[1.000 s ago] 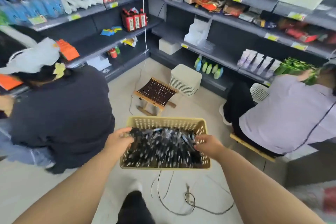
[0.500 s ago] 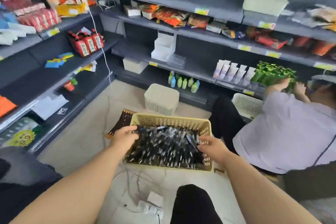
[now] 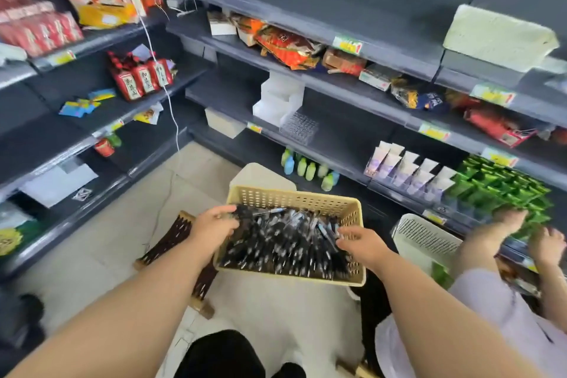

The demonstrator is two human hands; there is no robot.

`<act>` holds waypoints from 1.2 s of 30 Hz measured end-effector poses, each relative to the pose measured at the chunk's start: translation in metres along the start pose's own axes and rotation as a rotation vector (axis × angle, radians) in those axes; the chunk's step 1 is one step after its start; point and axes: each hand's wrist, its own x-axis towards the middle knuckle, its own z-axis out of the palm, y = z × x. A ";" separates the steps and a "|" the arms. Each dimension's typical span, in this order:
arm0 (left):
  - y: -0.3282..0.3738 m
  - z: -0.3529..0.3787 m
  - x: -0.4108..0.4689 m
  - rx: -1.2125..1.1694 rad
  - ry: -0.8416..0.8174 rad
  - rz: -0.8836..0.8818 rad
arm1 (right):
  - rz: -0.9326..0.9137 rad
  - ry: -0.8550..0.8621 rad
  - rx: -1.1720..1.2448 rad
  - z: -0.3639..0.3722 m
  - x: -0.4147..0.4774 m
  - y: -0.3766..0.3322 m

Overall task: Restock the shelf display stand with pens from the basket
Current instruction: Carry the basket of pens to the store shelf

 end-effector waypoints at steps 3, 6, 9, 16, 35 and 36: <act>0.030 0.026 0.018 -0.014 -0.012 0.006 | 0.000 0.022 -0.016 -0.023 0.034 -0.002; 0.046 0.038 0.038 0.006 -0.023 -0.011 | 0.024 -0.016 -0.007 -0.029 0.064 -0.011; 0.055 0.049 0.077 0.002 0.013 -0.068 | 0.051 -0.028 0.016 -0.036 0.106 -0.028; 0.097 0.060 0.197 -0.036 -0.002 -0.126 | 0.061 -0.066 0.028 -0.052 0.206 -0.085; 0.227 0.103 0.390 0.043 -0.010 -0.119 | 0.018 -0.211 -0.101 -0.098 0.398 -0.160; 0.231 0.104 0.400 0.063 -0.016 -0.114 | 0.023 -0.215 -0.082 -0.095 0.403 -0.160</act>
